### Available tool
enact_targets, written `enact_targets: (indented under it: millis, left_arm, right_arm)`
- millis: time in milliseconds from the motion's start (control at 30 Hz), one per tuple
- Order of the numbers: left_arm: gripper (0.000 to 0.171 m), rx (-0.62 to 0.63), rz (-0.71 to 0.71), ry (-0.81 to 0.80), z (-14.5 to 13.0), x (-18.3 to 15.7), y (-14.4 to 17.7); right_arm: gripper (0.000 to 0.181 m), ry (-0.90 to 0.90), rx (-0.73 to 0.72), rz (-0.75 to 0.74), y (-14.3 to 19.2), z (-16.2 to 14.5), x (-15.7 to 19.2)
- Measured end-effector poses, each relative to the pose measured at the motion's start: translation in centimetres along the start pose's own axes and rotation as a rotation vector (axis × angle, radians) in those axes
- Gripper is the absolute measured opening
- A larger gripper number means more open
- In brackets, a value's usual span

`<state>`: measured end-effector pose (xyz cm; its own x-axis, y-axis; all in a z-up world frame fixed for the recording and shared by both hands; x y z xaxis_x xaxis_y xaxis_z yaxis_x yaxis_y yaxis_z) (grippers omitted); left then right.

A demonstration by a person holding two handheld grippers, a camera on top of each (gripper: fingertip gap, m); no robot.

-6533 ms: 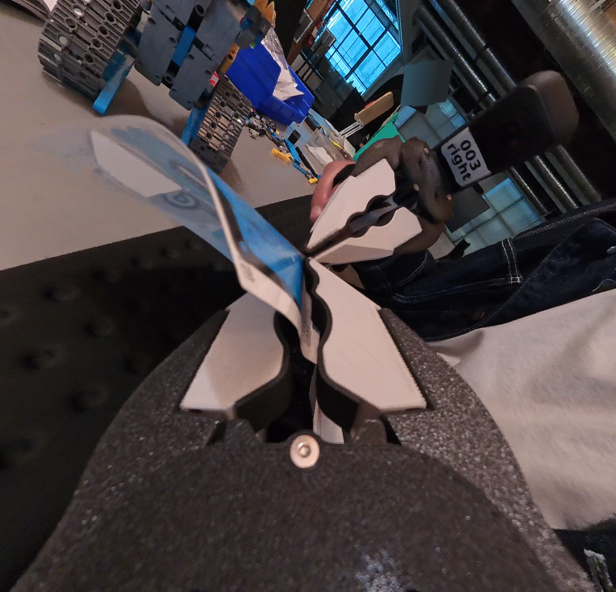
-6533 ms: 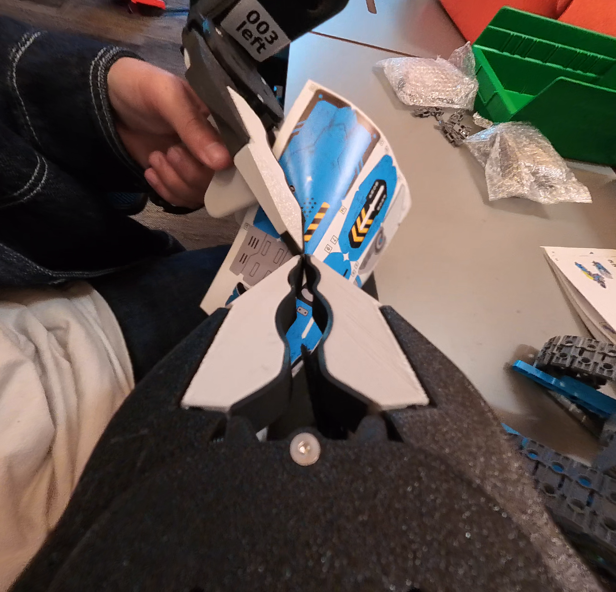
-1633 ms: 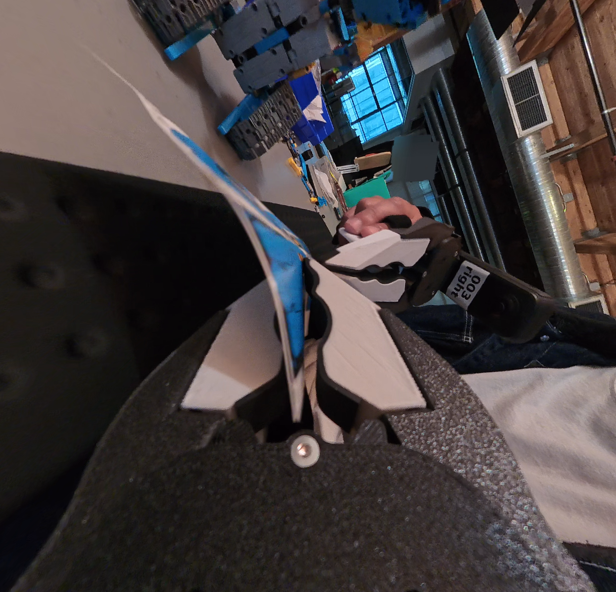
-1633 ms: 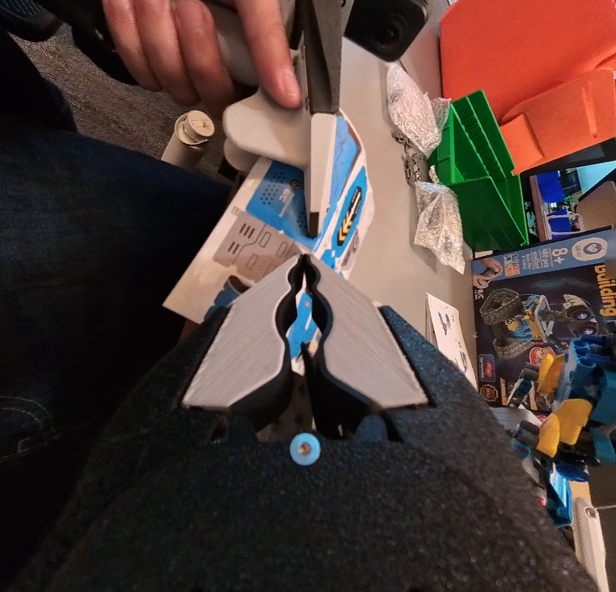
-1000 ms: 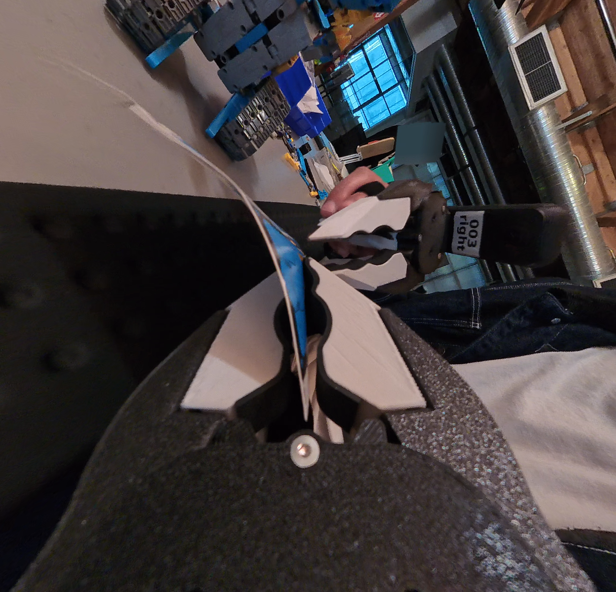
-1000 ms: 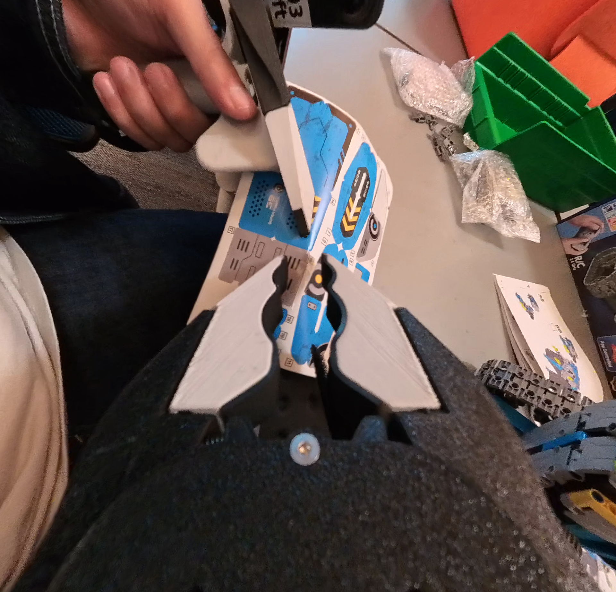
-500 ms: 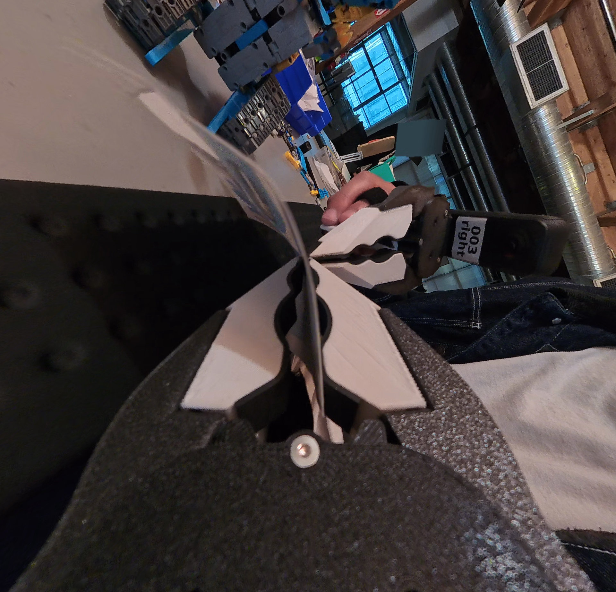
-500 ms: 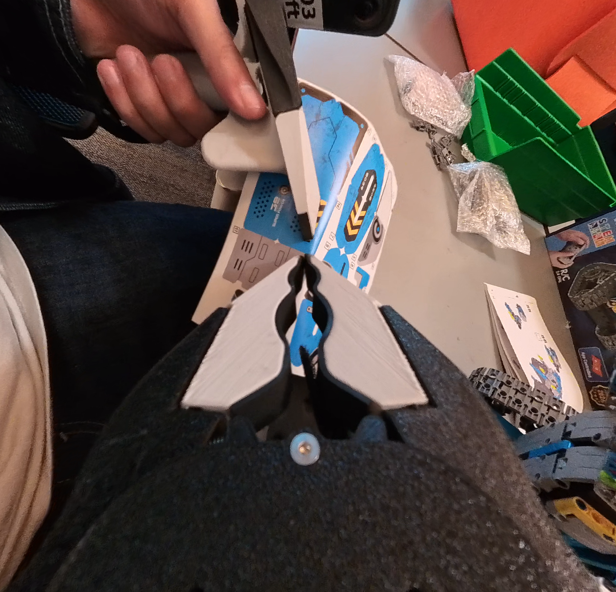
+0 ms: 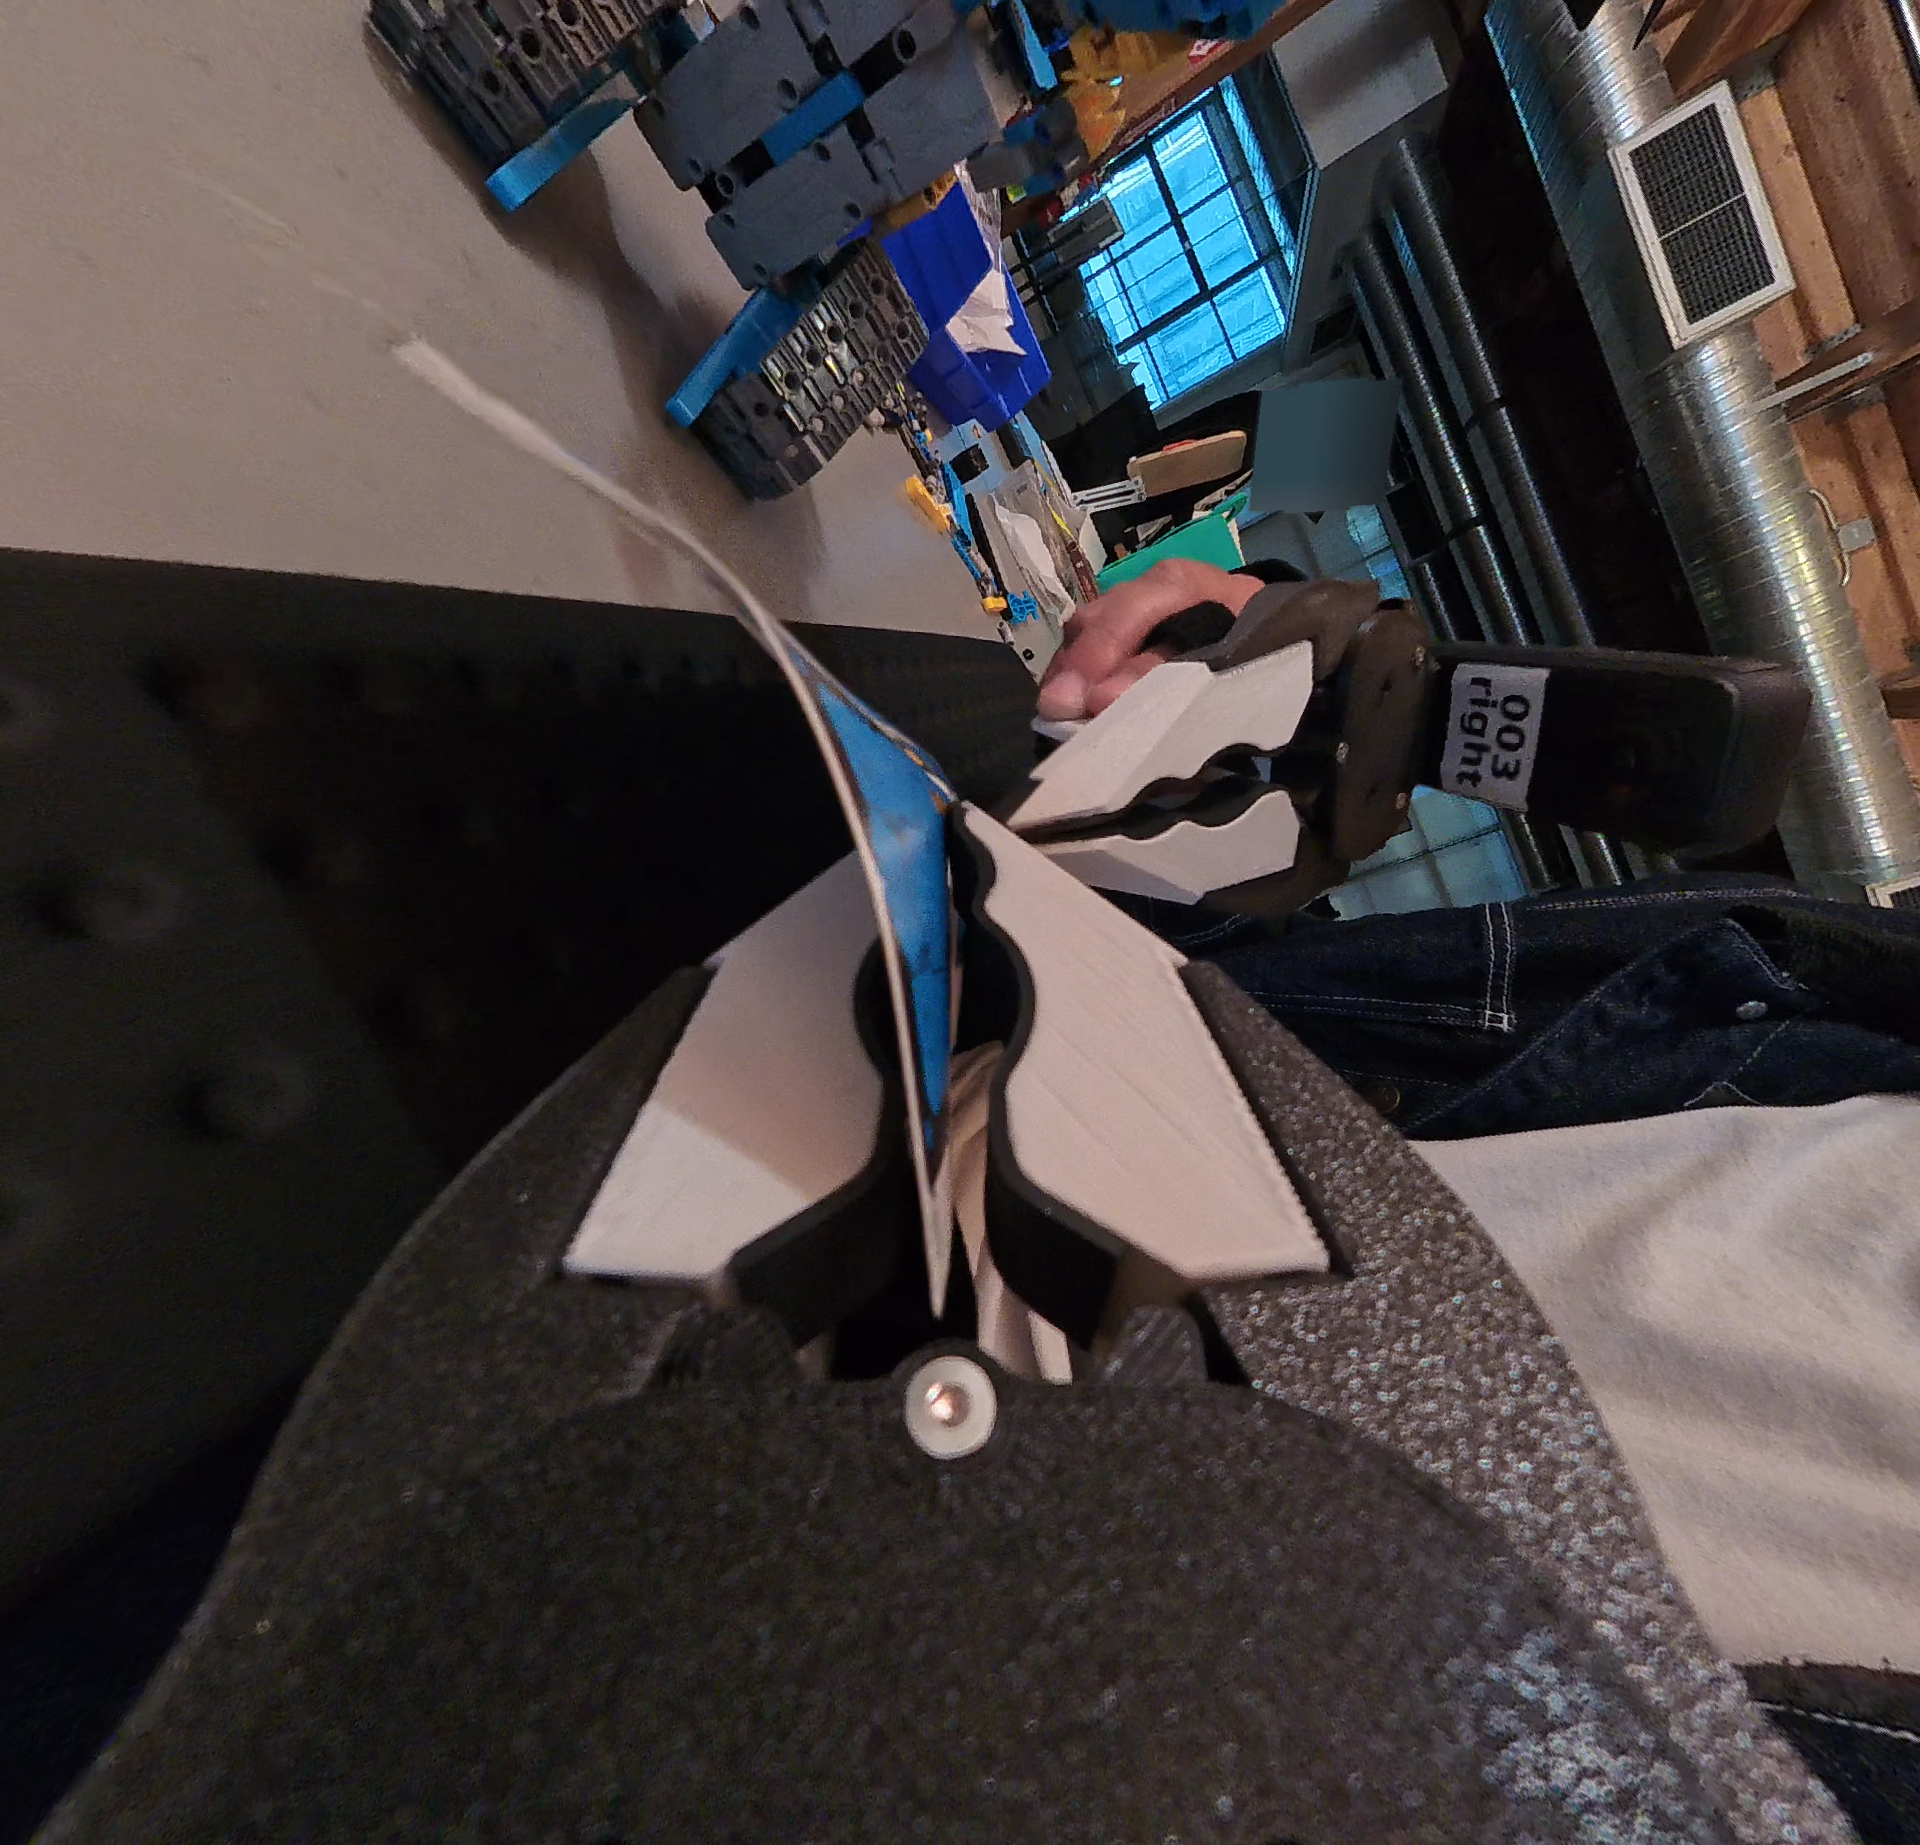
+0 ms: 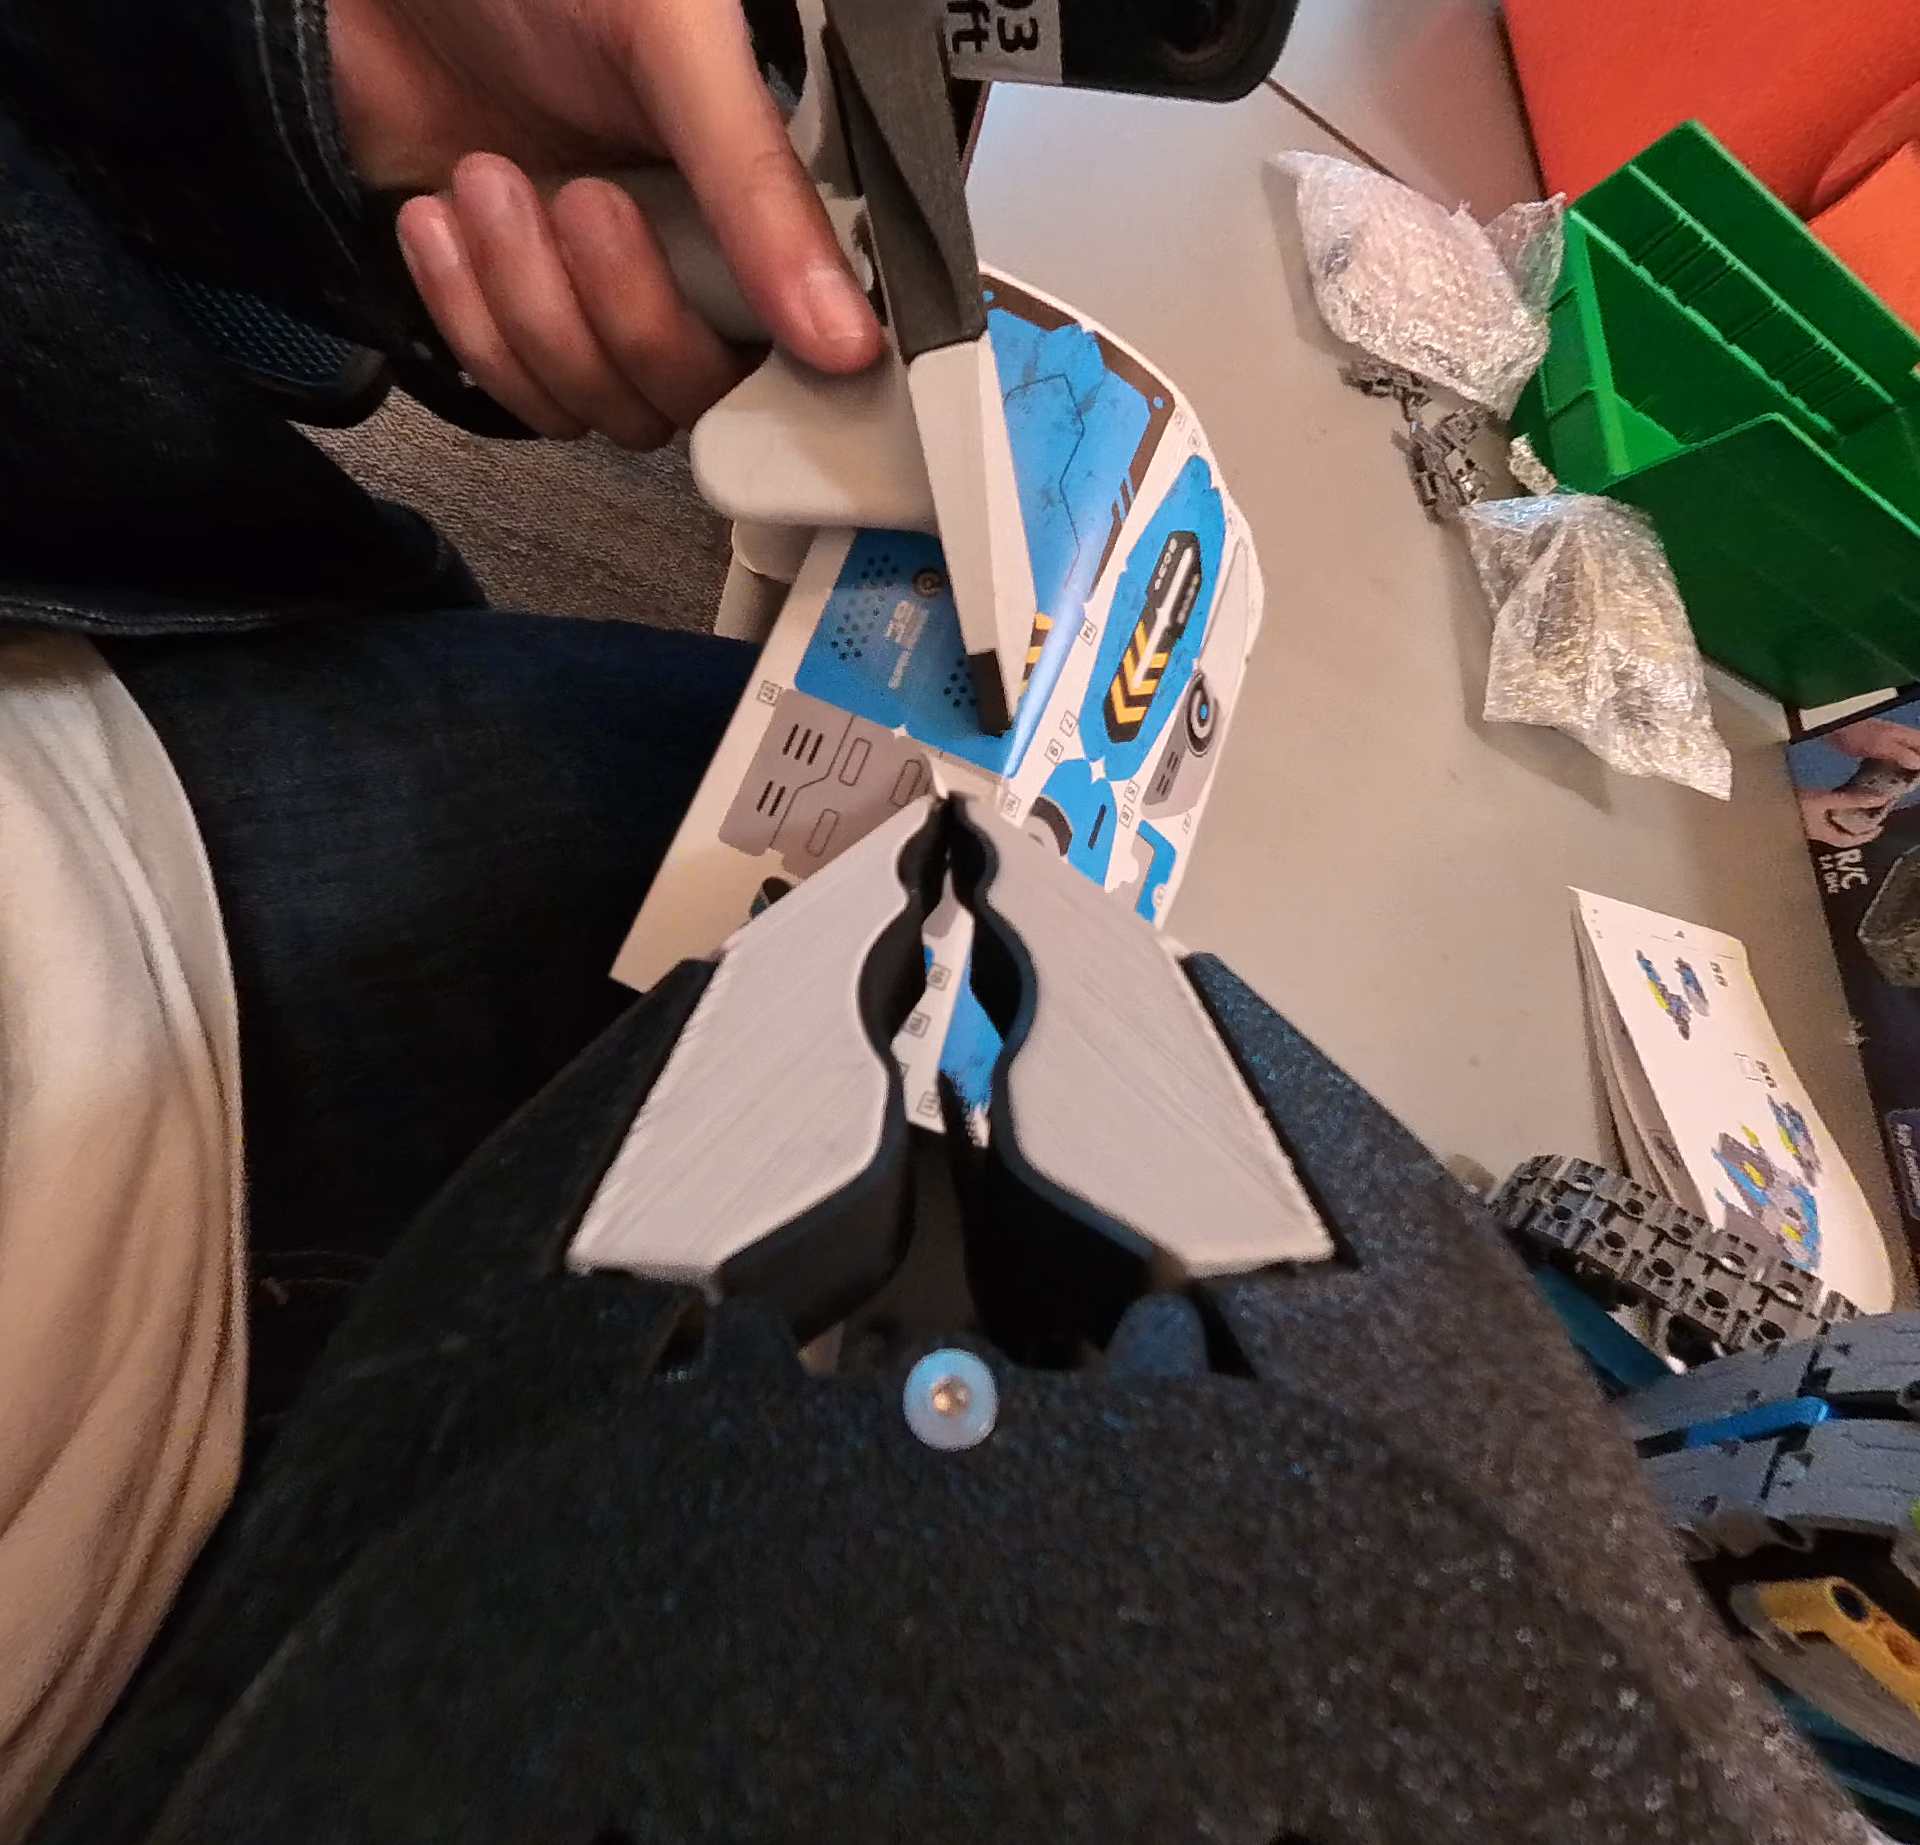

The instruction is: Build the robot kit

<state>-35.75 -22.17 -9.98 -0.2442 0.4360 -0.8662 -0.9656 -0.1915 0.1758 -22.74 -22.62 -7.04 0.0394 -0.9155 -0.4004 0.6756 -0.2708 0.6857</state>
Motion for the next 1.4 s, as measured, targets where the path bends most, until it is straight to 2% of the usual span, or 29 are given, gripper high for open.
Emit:
enact_targets:
  millis: [300,467,600,700,833,900,967,1000,1100,1133,1200,1267,1333,1400]
  left_arm:
    - [0.0,-0.036,0.029,0.001,0.5,0.6,1.2]
    - [0.0,-0.101,0.089,-0.008,1.6,1.3,3.3]
    - [0.0,-0.222,0.121,-0.011,3.7,2.0,5.8]
    - [0.0,-0.296,0.161,0.061,5.3,3.6,7.3]
    - [0.0,-0.359,0.174,0.142,9.0,5.6,9.1]
    - [0.0,-0.289,0.198,0.124,10.9,6.3,9.1]
    - [0.0,-0.104,0.219,0.097,11.6,7.2,8.1]
    - [0.002,-0.041,0.275,0.086,11.8,7.9,8.0]
    - [0.05,0.018,0.484,0.076,12.2,9.6,9.0]
    - [0.068,0.012,0.534,0.076,12.3,10.0,9.6]
    - [0.092,-0.005,0.627,0.074,12.2,10.3,10.7]
    - [0.104,-0.031,0.751,0.053,11.9,10.2,12.0]
    - [0.105,-0.063,0.924,-0.009,11.7,9.6,13.4]
    - [0.105,-0.051,1.023,-0.054,11.4,9.1,13.7]
  right_arm:
    - [0.0,-0.026,-0.054,0.01,1.7,0.3,-0.4]
    - [0.0,-0.112,-0.143,-0.018,3.4,-0.1,-2.1]
    - [0.0,-0.219,-0.234,-0.048,5.3,-0.5,-4.3]
    - [0.0,-0.317,-0.308,-0.022,6.8,-0.8,-5.8]
    - [0.0,-0.48,-0.391,0.032,8.4,-1.7,-7.9]
    - [0.0,-0.577,-0.442,0.09,9.0,-2.4,-8.7]
    - [0.0,-0.649,-0.478,0.109,9.7,-3.3,-9.5]
    - [0.0,-0.661,-0.49,0.11,10.2,-3.6,-9.8]
    - [0.0,-0.641,-0.494,0.03,11.8,-5.0,-10.6]
    - [0.0,-0.624,-0.492,-0.008,12.4,-5.6,-11.0]
    - [0.0,-0.613,-0.464,-0.099,13.6,-7.0,-12.2]
    - [0.0,-0.603,-0.434,-0.175,14.8,-8.2,-13.7]
    - [0.0,-0.602,-0.412,-0.244,16.0,-9.2,-15.5]
    - [0.0,-0.596,-0.409,-0.295,16.9,-9.8,-17.3]
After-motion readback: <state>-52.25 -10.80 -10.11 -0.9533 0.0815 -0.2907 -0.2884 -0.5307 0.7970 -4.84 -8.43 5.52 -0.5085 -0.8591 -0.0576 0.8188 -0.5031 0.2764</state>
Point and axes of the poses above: each gripper's, where its closed fingertips meet, y back along the fingers, z out of its top, x = y × z across the jaws, the point moved 7 cm from there along y, back along the fingers, and after that the axes turned 9 degrees about x, right-handed, at the moved point
